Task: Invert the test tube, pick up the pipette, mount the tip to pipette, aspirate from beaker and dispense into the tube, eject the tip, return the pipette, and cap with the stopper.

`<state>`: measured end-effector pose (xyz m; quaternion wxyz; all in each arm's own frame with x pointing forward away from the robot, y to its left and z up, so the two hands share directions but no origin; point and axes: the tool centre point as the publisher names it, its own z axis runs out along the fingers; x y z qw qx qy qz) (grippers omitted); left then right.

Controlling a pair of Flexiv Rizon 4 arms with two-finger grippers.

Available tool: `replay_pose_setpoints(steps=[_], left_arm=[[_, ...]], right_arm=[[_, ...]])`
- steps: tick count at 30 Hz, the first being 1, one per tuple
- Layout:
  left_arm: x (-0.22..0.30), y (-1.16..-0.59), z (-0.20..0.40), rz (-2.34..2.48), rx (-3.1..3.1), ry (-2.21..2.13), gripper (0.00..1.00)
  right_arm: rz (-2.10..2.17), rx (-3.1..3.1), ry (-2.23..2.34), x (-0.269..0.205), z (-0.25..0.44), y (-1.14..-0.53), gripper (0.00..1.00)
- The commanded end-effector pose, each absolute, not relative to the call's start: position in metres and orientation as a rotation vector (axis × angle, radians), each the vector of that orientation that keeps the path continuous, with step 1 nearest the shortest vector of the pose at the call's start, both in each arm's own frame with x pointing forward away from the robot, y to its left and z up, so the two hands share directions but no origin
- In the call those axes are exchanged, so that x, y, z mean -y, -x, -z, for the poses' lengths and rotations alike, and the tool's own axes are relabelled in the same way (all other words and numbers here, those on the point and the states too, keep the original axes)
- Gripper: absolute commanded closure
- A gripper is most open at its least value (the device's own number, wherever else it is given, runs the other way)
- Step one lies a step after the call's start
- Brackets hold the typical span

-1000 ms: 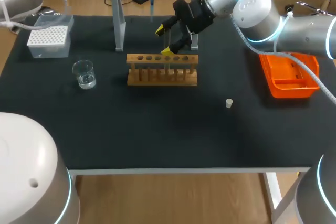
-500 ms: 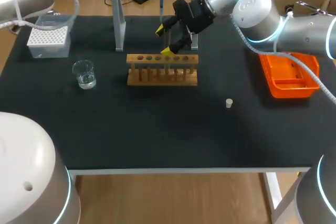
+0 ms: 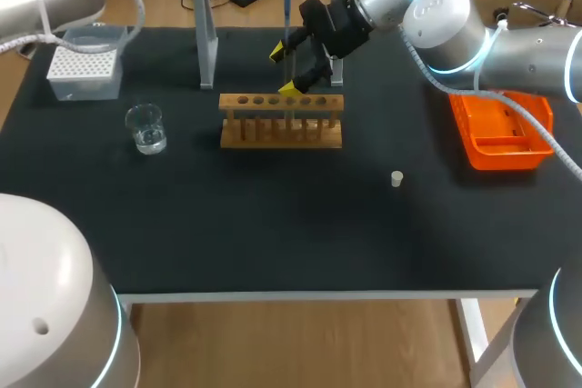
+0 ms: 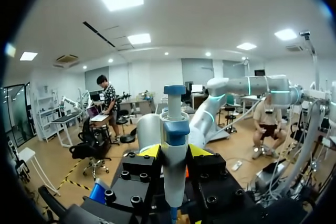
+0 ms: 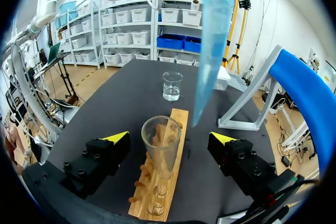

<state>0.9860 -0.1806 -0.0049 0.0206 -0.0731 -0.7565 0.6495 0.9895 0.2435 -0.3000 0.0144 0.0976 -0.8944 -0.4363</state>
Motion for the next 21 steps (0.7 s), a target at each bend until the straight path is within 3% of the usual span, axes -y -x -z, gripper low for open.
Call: replay_pose_setpoints(steps=[1, 21], left_arm=[[0.180, -0.988, 0.009, -2.018, 2.331, 0.228, 1.00], [0.174, -0.984, 0.019, -2.012, 2.331, 0.171, 1.00]], right_arm=[[1.354, 2.784, -0.305, -0.243, 0.299, -0.990, 0.00], [1.354, 2.784, -0.305, -0.243, 0.299, -0.990, 0.00]])
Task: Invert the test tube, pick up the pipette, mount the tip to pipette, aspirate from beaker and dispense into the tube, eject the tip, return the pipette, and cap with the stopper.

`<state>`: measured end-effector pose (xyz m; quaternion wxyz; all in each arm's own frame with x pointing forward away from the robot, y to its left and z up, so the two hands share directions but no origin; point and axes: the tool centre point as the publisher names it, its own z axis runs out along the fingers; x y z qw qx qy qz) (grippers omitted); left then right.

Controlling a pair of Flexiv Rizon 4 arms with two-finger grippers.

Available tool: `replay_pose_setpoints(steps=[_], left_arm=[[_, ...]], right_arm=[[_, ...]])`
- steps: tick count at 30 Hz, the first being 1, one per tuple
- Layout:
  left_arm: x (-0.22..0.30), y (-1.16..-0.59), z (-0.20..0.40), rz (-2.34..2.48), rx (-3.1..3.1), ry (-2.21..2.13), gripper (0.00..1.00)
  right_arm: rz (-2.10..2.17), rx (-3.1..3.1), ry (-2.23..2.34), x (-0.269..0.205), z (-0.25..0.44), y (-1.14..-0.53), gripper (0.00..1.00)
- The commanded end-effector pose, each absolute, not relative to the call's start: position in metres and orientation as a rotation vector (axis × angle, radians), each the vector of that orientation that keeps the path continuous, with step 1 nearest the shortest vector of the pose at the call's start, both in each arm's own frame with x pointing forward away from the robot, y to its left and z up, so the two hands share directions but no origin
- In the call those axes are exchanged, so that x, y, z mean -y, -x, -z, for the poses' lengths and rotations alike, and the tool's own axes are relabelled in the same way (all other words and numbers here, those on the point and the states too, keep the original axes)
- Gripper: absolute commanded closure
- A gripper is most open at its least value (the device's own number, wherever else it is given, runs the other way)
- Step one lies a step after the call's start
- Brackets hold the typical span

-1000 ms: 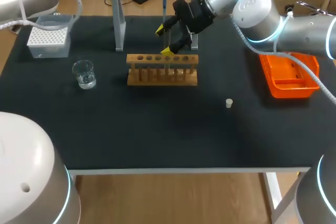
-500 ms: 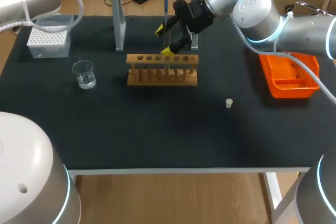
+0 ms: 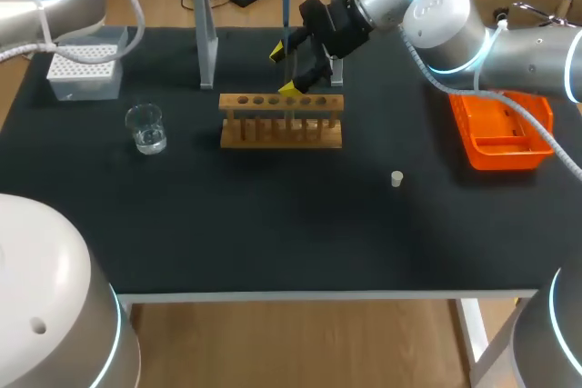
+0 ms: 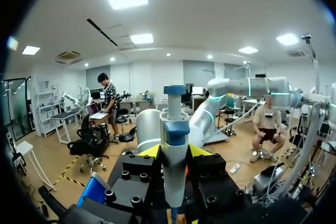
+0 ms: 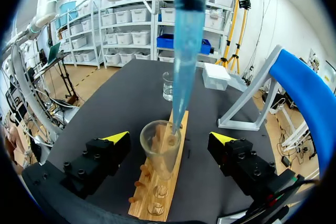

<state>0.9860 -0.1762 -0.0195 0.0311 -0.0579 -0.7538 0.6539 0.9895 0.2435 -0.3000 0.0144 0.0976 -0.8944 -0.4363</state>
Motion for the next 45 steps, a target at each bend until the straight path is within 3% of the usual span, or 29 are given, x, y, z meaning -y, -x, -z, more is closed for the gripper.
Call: replay_pose_setpoints(steps=[1, 22, 45], left_arm=[[0.173, -0.984, 0.019, -2.012, 2.334, 0.170, 1.00], [0.180, -0.980, -0.010, -1.997, 2.352, 0.156, 1.00], [0.183, -0.981, 0.012, -2.025, 2.297, 0.154, 1.00]], right_arm=[[1.354, 2.784, -0.305, -0.243, 0.299, -0.990, 0.00], [1.354, 2.784, -0.305, -0.243, 0.299, -0.990, 0.00], [1.354, 2.784, -0.305, -0.243, 0.299, -0.990, 0.00]])
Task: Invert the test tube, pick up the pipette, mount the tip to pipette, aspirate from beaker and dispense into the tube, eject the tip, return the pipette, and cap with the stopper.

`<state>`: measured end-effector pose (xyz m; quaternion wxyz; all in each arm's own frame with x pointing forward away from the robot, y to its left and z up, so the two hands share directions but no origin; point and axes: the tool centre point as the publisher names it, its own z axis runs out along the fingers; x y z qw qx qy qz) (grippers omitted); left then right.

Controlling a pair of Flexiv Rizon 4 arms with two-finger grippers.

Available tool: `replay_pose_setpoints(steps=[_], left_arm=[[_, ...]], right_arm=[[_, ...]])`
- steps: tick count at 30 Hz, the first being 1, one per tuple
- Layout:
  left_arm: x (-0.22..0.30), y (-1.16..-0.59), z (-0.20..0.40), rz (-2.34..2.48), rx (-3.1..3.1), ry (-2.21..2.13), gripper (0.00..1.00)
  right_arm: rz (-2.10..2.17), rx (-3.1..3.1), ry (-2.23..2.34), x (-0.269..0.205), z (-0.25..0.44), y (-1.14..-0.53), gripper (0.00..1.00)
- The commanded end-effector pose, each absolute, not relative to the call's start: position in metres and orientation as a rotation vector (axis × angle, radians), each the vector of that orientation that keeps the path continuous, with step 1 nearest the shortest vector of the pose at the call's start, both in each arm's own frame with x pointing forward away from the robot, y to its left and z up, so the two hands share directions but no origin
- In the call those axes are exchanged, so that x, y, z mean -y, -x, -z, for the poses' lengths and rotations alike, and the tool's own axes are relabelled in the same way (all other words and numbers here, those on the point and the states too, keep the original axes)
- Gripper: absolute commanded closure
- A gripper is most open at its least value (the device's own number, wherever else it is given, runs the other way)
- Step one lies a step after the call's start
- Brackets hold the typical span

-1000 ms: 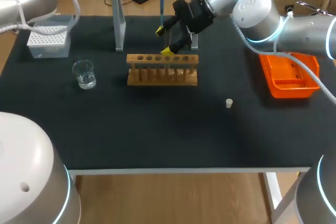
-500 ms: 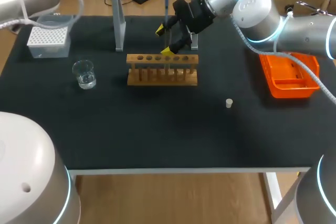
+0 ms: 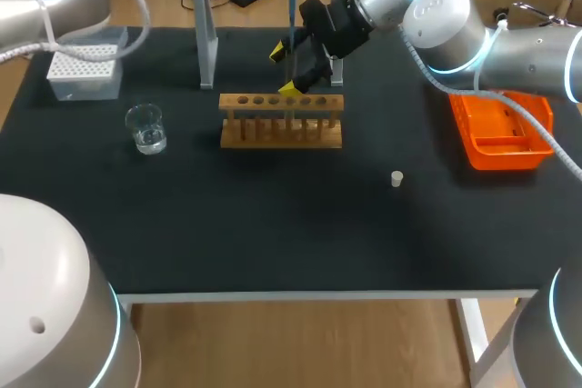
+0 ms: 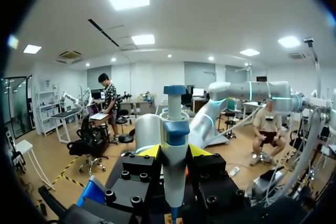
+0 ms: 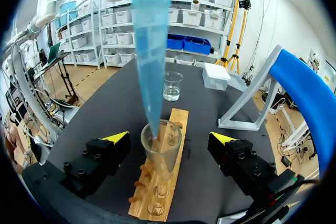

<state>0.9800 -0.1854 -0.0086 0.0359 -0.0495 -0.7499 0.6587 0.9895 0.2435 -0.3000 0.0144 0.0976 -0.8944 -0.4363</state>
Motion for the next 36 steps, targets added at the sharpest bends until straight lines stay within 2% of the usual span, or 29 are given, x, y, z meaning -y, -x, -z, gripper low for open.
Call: replay_pose_setpoints(steps=[1, 36], left_arm=[[0.183, -0.981, 0.012, -2.026, 2.296, 0.152, 1.00], [0.182, -0.993, 0.019, -2.038, 2.299, 0.162, 1.00]], right_arm=[[1.354, 2.784, -0.305, -0.243, 0.299, -0.990, 0.00], [1.354, 2.784, -0.305, -0.243, 0.299, -0.990, 0.00]])
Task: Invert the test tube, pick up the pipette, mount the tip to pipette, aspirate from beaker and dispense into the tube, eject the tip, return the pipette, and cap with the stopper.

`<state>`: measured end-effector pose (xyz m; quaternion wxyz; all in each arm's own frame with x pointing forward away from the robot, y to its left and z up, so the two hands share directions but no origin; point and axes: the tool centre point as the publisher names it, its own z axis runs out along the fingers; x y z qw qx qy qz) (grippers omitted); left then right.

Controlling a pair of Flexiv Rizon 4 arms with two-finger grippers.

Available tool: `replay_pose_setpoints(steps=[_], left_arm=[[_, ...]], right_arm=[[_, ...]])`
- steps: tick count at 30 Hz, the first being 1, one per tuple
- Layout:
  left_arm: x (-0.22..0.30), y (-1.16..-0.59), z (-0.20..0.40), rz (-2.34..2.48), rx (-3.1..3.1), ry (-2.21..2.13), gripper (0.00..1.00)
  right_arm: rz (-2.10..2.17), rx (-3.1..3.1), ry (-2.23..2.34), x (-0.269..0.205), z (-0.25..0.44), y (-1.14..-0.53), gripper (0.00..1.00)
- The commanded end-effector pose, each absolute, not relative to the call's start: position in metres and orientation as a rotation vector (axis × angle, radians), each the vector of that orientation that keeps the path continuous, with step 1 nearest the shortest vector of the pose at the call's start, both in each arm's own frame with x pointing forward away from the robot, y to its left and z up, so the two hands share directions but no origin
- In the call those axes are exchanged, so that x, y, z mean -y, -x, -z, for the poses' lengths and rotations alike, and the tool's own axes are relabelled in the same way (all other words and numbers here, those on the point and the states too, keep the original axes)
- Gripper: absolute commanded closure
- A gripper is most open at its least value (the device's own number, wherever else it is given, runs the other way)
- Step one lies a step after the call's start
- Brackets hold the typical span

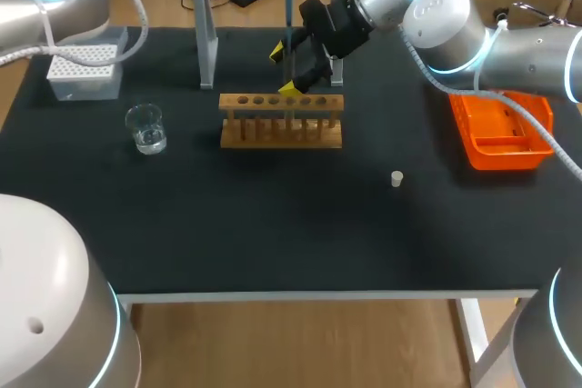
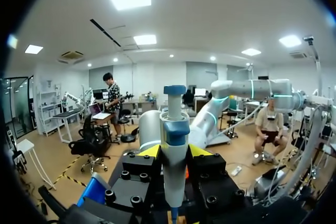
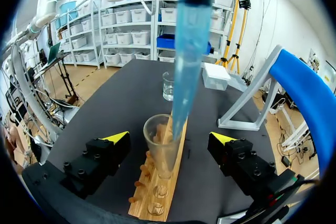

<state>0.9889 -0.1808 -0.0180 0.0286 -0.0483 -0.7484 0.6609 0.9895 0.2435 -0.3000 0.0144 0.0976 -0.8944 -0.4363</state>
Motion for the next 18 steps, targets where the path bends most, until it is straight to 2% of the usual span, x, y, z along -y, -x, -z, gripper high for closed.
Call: replay_pose_setpoints(steps=[1, 18], left_arm=[[0.183, -0.992, 0.020, -2.038, 2.297, 0.163, 1.00], [0.186, -0.980, 0.019, -2.039, 2.288, 0.154, 1.00]], right_arm=[[1.354, 2.784, -0.305, -0.243, 0.299, -0.990, 0.00], [1.354, 2.784, -0.305, -0.243, 0.299, -0.990, 0.00]])
